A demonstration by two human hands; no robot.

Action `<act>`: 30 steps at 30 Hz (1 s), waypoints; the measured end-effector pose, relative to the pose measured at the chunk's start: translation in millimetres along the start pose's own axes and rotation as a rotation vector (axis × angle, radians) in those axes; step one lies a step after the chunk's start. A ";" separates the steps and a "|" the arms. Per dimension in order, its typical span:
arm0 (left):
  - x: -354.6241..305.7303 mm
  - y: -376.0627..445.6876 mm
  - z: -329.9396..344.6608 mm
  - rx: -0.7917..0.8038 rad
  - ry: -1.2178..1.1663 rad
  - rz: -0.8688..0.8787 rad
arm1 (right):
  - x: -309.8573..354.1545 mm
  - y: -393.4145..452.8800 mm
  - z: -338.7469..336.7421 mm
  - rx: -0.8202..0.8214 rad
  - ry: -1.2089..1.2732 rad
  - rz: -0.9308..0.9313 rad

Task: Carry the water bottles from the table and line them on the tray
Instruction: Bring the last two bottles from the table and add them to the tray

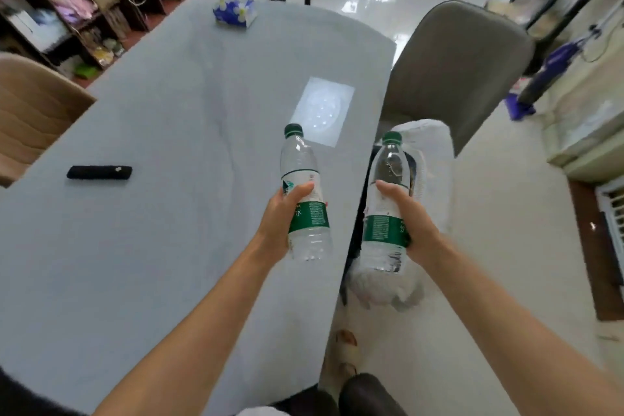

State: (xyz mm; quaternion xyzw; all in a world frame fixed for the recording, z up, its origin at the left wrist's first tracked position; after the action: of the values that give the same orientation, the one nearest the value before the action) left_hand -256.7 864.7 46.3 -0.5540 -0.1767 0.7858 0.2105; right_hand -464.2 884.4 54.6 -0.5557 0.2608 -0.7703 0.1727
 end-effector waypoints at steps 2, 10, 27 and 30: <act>-4.6 -8.6 43.6 0.111 0.046 0.019 | 10.2 -29.0 -32.1 -0.024 0.069 -0.056; 34.7 -15.9 223.0 0.388 0.240 0.025 | 34.6 -98.8 -191.7 -0.180 0.207 -0.169; 114.0 109.7 558.5 0.537 0.400 0.030 | 177.6 -32.1 -497.7 -0.305 0.249 -0.303; 101.4 165.5 599.9 0.533 0.401 0.035 | 215.5 14.9 -523.8 -0.304 0.248 -0.300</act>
State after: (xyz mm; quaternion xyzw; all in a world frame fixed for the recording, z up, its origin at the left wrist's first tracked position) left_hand -876.2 750.9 75.2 -0.6261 0.0894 0.6833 0.3649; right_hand -1029.7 862.6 81.8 -0.5090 0.3078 -0.8015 -0.0624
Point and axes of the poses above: each hand's wrist, its own y-axis towards the middle knuckle, its own z-axis out of the palm, x = y × z, the point moved 3 cm from there along y, towards the middle knuckle, and after that the axes turned 3 degrees about -x, right-handed, at the moved point
